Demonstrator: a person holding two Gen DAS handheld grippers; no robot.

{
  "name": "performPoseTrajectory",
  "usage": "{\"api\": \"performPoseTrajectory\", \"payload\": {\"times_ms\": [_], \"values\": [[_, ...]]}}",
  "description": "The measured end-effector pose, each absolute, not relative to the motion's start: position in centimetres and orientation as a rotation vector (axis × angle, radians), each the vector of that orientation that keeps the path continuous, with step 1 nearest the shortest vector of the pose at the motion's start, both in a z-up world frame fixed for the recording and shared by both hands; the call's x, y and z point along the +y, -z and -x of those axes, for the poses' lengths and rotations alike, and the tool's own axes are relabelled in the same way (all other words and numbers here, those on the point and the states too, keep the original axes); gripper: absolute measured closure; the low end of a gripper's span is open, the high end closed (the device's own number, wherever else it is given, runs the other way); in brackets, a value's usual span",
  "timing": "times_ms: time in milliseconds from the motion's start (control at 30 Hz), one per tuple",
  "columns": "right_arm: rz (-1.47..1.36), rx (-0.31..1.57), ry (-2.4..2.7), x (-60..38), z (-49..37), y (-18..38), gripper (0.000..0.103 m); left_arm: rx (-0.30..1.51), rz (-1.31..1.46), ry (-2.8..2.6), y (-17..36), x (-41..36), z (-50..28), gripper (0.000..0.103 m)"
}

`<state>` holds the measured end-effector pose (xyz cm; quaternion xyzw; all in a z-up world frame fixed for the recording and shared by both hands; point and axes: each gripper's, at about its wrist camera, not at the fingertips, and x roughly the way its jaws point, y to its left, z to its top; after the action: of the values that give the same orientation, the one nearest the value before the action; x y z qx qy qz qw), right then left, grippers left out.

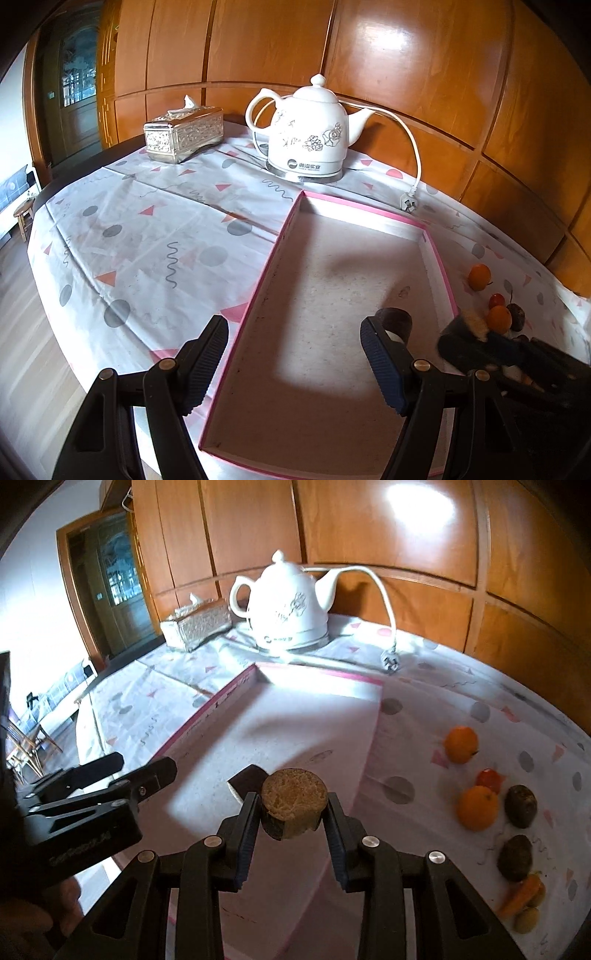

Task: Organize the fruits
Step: 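Lower the beige-ended root piece into the tray and open the right tool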

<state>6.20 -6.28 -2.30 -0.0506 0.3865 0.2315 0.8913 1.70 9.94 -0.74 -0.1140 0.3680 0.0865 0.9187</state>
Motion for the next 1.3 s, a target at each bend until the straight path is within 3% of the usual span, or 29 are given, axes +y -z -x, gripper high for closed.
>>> {"api": "performPoseTrajectory", "payload": {"times_ms": [133,200,1300], "values": [[0.098,0.806,-0.482,-6.1,-5.9,2.7,0.062,0.758,0.237,-0.17,0.7,9.8,-1.7,0.028],[0.102,0.792,-0.466,-6.2,-5.6,2.5,0.053,0.756,0.237,-0.167,0.7,9.6,-1.7,0.028],[-0.041,0.701,-0.16,-15.9,-3.7,1.5,0.052,0.756,0.064,0.039,0.3,1.5,-0.9,0.028]]}}
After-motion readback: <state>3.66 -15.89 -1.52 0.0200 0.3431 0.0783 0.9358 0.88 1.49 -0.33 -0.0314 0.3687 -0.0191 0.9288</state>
